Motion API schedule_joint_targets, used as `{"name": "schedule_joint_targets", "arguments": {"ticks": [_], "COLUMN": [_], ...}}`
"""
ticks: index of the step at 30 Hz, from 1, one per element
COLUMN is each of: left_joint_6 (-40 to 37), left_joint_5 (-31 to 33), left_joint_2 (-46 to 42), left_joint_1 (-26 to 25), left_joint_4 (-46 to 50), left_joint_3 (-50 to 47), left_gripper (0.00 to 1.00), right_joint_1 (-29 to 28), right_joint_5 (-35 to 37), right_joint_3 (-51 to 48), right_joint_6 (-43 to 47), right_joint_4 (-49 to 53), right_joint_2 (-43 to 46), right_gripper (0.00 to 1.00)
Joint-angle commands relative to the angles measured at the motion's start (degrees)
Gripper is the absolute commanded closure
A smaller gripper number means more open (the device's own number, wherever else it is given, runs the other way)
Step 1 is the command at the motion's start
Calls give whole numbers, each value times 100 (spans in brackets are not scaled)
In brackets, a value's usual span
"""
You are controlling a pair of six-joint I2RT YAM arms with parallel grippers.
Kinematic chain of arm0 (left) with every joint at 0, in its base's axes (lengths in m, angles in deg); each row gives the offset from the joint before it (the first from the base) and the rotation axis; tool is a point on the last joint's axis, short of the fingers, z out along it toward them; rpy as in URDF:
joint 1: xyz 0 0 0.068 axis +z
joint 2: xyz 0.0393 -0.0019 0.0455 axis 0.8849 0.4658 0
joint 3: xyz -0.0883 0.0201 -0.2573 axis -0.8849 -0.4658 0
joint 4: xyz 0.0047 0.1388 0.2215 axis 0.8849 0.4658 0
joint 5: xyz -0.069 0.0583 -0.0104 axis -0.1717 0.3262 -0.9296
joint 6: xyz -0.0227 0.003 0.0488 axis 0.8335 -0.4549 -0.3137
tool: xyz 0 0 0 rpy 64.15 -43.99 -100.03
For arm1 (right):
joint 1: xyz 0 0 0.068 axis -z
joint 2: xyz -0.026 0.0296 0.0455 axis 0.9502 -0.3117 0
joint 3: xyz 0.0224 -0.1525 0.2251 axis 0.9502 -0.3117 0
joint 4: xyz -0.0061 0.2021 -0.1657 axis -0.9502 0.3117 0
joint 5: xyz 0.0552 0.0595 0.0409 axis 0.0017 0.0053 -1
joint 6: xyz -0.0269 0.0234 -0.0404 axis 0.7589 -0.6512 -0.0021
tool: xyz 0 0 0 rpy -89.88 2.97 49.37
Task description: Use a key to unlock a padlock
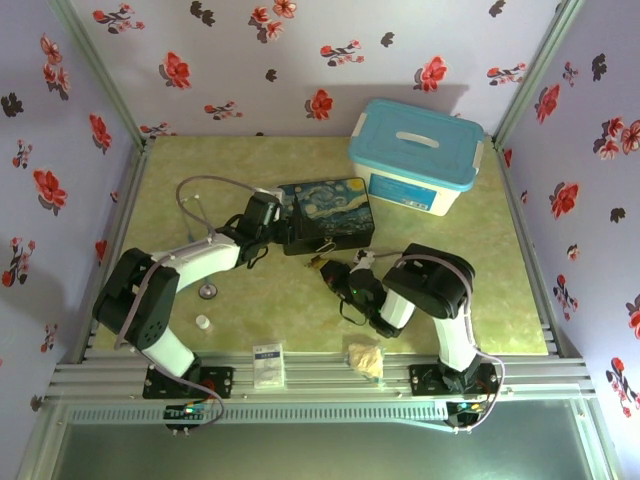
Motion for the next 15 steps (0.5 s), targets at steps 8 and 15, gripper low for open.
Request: {"name": "schedule_joint_targets", "arguments": {"ticks": [8,15], "left_joint_6": [-273,-379], "left_joint_5": [141,98], "left_joint_2": [289,253], "left_joint_1": [137,142], "left_joint_4": [311,320], "left_joint_3": [-211,-185], "left_gripper": [35,35], "right_joint_1": [-94,-332], "right_joint_5": [491,1059], "right_joint_3": [327,501], "right_joint_6": [-337,-690], "right_joint_4": [20,21], "right_joint_2": [-195,-287], "right_gripper": [100,100]}}
